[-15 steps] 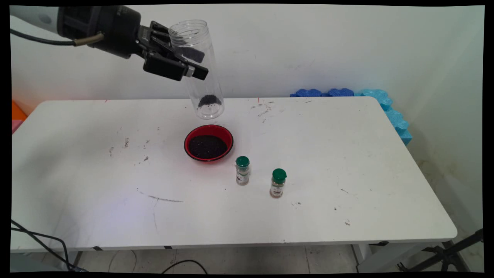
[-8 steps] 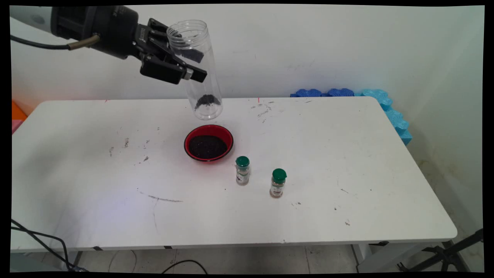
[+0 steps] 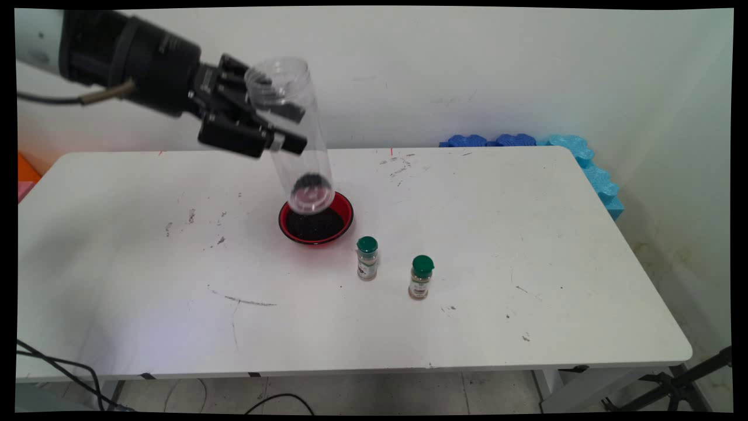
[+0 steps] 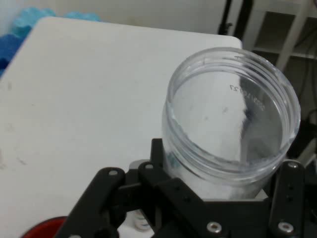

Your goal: Place the picked object on the table

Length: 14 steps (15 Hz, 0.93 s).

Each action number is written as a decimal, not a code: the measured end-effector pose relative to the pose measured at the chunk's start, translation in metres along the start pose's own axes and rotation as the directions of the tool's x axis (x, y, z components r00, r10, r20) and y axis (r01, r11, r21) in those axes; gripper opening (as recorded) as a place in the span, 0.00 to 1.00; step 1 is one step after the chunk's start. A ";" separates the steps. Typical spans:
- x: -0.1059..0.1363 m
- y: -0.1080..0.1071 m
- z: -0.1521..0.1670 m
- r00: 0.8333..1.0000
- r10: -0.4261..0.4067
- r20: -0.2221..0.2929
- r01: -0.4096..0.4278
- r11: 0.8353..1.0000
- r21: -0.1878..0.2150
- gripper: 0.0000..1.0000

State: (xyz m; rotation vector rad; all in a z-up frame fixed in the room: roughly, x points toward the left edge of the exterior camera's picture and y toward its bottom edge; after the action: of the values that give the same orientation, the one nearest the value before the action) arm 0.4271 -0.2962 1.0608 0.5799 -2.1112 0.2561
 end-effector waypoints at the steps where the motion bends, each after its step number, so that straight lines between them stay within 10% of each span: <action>1: -0.008 0.003 0.002 1.000 -0.010 0.001 0.010 1.000 -0.014 0.00; 14: -0.125 0.023 0.087 1.000 -0.012 0.023 0.013 0.997 -0.077 0.00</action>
State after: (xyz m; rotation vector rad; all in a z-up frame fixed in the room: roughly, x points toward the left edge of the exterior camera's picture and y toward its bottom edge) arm 0.4130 -0.2715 0.9100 0.5525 -2.1289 0.1605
